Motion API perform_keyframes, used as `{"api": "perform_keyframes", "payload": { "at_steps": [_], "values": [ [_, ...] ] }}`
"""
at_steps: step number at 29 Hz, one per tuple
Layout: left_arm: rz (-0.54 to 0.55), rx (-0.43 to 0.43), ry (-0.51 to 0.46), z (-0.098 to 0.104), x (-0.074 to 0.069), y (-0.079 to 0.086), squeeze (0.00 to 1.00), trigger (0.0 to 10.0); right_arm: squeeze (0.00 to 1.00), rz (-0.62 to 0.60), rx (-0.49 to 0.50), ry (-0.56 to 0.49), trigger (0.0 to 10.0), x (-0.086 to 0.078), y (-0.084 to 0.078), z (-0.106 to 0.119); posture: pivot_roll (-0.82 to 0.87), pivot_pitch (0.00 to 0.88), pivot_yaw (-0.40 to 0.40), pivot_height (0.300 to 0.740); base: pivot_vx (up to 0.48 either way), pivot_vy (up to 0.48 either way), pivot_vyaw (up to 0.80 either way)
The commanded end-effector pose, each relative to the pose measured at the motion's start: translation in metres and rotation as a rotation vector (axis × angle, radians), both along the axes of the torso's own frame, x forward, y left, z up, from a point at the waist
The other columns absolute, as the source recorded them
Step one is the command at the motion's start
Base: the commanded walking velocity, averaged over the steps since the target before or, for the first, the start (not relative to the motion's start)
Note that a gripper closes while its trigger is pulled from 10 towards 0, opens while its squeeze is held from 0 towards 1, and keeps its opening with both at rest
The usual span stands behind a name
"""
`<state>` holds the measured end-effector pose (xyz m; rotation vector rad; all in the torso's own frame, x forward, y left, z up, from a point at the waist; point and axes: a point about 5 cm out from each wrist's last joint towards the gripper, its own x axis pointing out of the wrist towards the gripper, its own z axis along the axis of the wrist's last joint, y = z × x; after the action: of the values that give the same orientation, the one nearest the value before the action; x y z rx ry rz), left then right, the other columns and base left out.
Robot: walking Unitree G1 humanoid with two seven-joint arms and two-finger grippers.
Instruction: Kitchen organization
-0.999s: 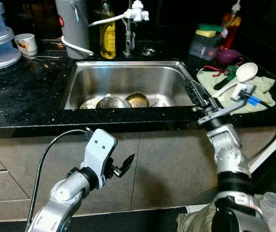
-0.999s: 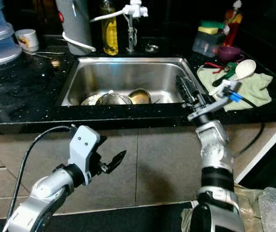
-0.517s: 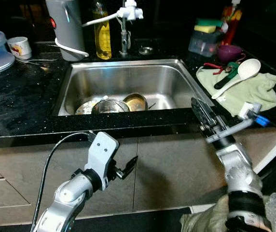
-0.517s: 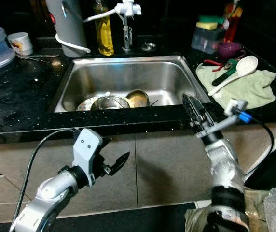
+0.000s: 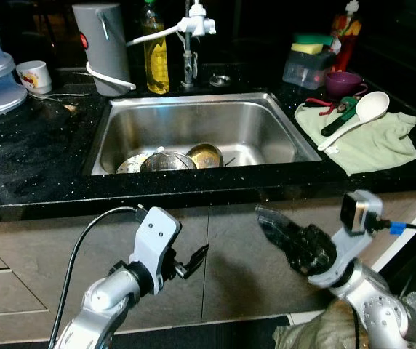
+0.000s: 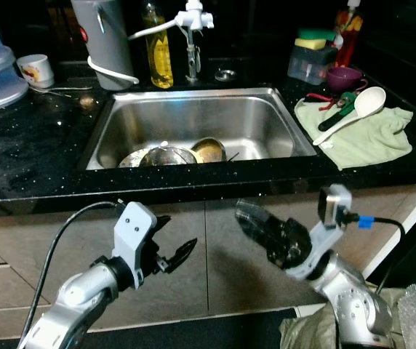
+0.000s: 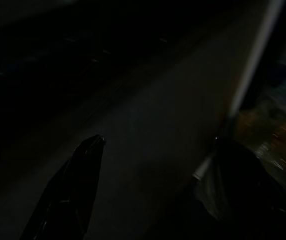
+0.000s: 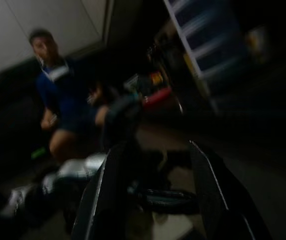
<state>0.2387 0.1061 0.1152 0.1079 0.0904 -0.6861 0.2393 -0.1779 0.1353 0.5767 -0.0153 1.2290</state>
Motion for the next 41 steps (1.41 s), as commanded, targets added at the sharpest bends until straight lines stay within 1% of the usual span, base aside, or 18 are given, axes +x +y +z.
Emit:
{"api": "perform_keyframes", "payload": {
  "at_steps": [1,2,4,5,6,8,9,11,12,13,15,23,29,33,37,41],
  "values": [
    [-0.02,0.014,0.009,-0.004,-0.003,0.001,0.0,10.0,0.0,-0.02,-0.095,0.014,10.0,0.001,0.001,-0.01,0.04,0.0,-0.027,0.74,0.0,0.0,0.0],
    [-0.019,0.016,0.015,-0.006,-0.006,0.002,0.0,10.0,0.0,-0.069,-0.198,0.007,10.0,0.003,0.001,-0.019,0.04,0.0,-0.028,0.74,0.0,0.0,0.0],
    [-0.019,0.016,0.015,-0.006,-0.006,0.002,0.0,10.0,0.0,-0.069,-0.198,0.007,10.0,0.003,0.001,-0.019,0.04,0.0,-0.028,0.74,0.0,0.0,0.0],
    [-0.008,0.016,0.022,-0.008,-0.008,0.005,0.0,10.0,0.0,-0.125,-0.258,0.023,10.0,0.006,0.0,-0.027,0.04,0.0,-0.03,0.74,0.0,0.0,0.0],
    [0.007,0.011,0.038,-0.012,-0.013,0.008,0.0,10.0,0.0,-0.179,-0.296,0.041,10.0,0.007,-0.001,-0.031,0.04,0.0,-0.028,0.74,0.0,0.0,0.0],
    [0.032,-0.013,0.074,-0.019,-0.022,0.011,0.0,10.0,0.0,-0.247,-0.314,0.066,10.0,0.005,0.0,-0.033,0.03,0.0,-0.025,0.74,0.0,0.0,0.0],
    [0.032,-0.013,0.074,-0.019,-0.022,0.011,0.0,10.0,0.0,-0.247,-0.314,0.066,10.0,0.005,0.0,-0.033,0.03,0.0,-0.025,0.74,0.0,0.0,0.0],
    [0.051,-0.05,0.111,-0.023,-0.03,0.011,0.0,10.0,0.0,-0.309,-0.372,0.065,10.0,0.003,0.005,-0.038,0.03,0.0,-0.025,0.74,0.0,0.0,0.0],
    [0.051,-0.05,0.111,-0.023,-0.03,0.011,0.0,10.0,0.0,-0.309,-0.372,0.065,10.0,0.003,0.005,-0.038,0.03,0.0,-0.025,0.74,0.0,0.0,0.0],
    [0.072,-0.071,0.132,-0.025,-0.035,0.012,0.0,10.0,0.0,-0.365,-0.425,0.048,10.0,0.001,0.008,-0.041,0.03,0.0,-0.021,0.74,0.0,0.0,0.0],
    [0.084,-0.072,0.133,-0.027,-0.035,0.012,0.0,10.0,0.0,-0.392,-0.458,0.021,10.0,0.001,0.008,-0.042,0.02,0.0,-0.018,0.74,0.0,0.0,0.0],
    [0.093,-0.086,0.125,-0.029,-0.028,0.01,0.0,10.0,0.0,-0.405,-0.497,-0.013,10.0,0.0,0.011,-0.047,0.02,0.0,-0.017,0.74,0.0,0.0,0.8],
    [0.107,-0.133,0.128,-0.03,-0.023,0.011,0.0,10.0,0.0,-0.417,-0.533,-0.029,10.0,0.002,0.015,-0.051,0.02,0.0,-0.019,0.74,0.0,0.0,0.8],
    [0.114,-0.166,0.134,-0.03,-0.02,0.012,0.0,10.0,0.0,-0.422,-0.532,-0.033,10.0,0.004,0.016,-0.051,0.02,0.0,-0.017,0.74,0.0,0.0,0.79],
    [0.107,-0.2,0.137,-0.031,-0.015,0.013,0.0,10.0,0.0,-0.419,-0.509,-0.025,10.0,0.006,0.018,-0.052,0.01,0.0,-0.009,0.74,0.0,0.0,0.79],
    [0.094,-0.204,0.137,-0.031,-0.014,0.013,0.0,10.0,0.0,-0.412,-0.503,-0.026,10.0,0.007,0.02,-0.053,0.0,0.0,-0.004,0.74,0.0,0.0,0.79]
  ]
}}
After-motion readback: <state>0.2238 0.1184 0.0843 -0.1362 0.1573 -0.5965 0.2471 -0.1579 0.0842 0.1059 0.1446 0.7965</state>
